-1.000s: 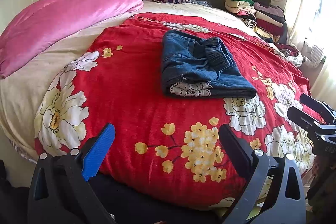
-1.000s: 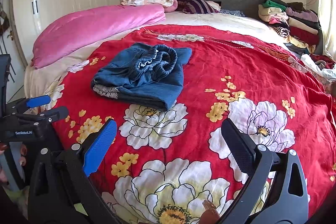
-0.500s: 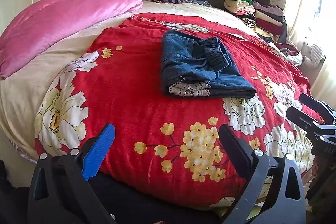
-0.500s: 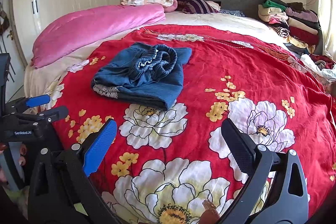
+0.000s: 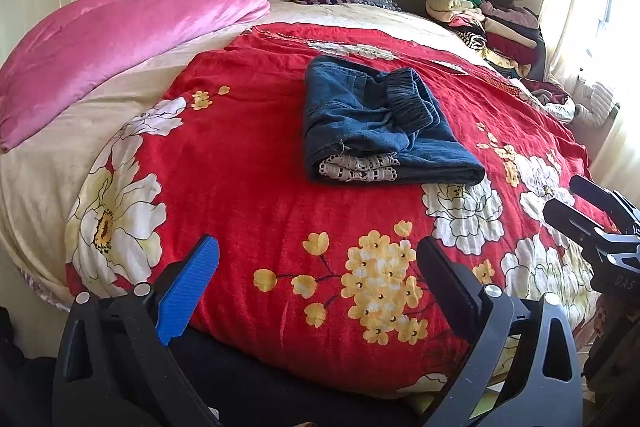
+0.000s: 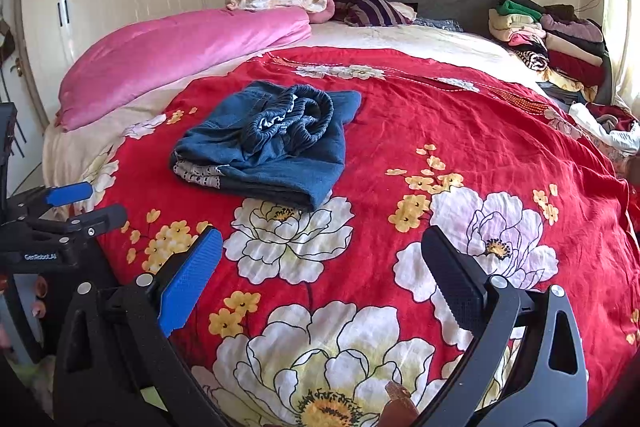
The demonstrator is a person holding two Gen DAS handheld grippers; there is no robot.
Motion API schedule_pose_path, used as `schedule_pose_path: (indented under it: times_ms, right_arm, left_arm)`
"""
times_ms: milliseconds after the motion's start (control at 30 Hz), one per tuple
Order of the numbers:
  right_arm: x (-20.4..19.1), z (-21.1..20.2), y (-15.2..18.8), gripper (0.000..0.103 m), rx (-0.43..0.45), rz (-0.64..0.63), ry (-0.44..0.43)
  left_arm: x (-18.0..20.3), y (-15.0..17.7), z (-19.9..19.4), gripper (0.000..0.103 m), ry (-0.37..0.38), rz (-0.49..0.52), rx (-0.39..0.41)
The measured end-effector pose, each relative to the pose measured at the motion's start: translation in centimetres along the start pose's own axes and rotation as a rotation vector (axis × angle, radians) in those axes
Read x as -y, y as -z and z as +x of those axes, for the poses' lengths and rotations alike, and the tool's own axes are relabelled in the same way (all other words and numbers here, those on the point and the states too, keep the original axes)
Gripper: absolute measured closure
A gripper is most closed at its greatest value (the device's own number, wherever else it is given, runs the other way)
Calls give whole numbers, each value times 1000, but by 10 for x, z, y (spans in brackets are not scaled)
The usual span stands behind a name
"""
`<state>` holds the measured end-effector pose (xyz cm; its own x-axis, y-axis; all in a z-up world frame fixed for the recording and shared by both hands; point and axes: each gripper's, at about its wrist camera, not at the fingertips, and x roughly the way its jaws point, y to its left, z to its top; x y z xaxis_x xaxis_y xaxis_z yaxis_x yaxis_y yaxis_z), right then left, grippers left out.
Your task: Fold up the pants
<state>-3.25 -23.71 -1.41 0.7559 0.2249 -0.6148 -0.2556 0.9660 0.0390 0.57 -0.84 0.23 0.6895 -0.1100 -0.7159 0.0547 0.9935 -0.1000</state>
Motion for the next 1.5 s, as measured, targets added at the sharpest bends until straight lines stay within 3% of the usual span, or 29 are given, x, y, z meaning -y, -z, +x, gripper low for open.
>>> schedule_pose_path:
  times_ms: [833,1100,1200,1300,1400,1500]
  right_arm:
    - [9,4,-2,9,-12,10,54]
    - [24,7,-6,9,-27,21,99]
    - [42,10,-8,9,-35,56,136]
    - [69,11,-11,9,-28,97,197]
    - [118,13,-17,9,-31,169,285]
    - [187,20,-19,9,-60,259,399]
  left_arm:
    - [1,0,2,4,-15,14,-19]
    - [-10,-3,15,4,-86,-13,-69]
    - [-31,-8,23,4,-113,-55,-90]
    - [-60,-29,26,4,-167,-73,-57]
    - [-106,-68,47,4,-236,-111,-47]
    - [-161,-108,90,4,-332,-143,-93]
